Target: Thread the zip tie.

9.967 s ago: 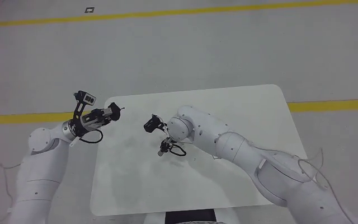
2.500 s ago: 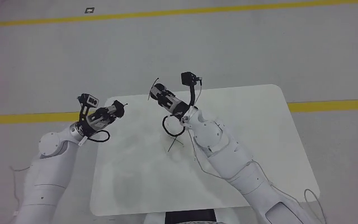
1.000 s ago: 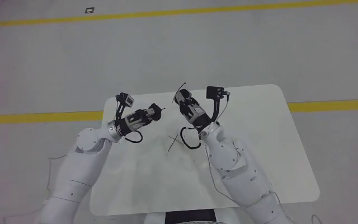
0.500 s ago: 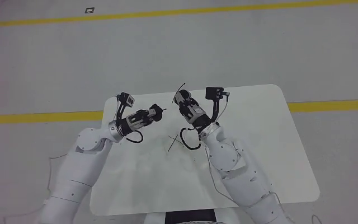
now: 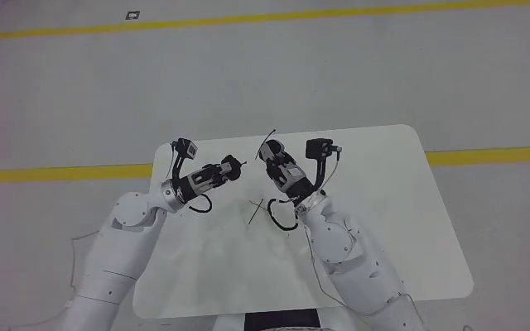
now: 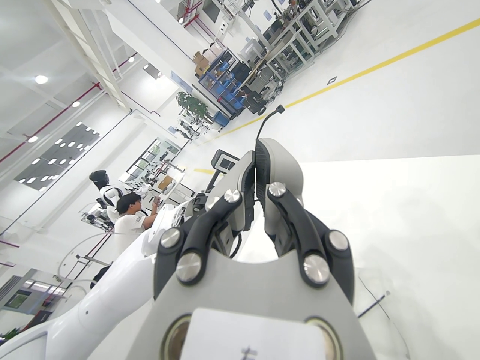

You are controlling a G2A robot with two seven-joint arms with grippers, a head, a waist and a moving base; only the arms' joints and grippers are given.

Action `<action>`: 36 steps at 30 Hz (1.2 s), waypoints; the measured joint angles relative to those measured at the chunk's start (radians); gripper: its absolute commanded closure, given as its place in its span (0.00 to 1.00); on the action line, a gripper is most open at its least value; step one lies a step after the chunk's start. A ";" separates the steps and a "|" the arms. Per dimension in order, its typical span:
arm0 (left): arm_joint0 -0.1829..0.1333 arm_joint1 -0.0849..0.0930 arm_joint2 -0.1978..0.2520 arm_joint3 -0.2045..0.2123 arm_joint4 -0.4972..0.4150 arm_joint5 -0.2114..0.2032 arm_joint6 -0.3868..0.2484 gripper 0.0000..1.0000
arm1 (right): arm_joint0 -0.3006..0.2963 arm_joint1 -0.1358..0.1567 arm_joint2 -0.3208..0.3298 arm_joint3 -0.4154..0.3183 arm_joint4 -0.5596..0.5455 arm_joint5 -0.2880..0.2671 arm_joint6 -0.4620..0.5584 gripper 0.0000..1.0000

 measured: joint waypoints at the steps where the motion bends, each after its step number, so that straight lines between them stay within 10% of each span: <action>1: 0.000 0.000 0.000 0.000 0.000 0.000 0.000 1.00 | 0.000 0.000 0.000 0.000 -0.002 -0.001 -0.002 1.00; 36: 0.000 0.000 0.000 0.000 0.000 0.000 0.001 1.00 | 0.024 -0.001 -0.084 0.076 -0.114 -0.059 -0.098 1.00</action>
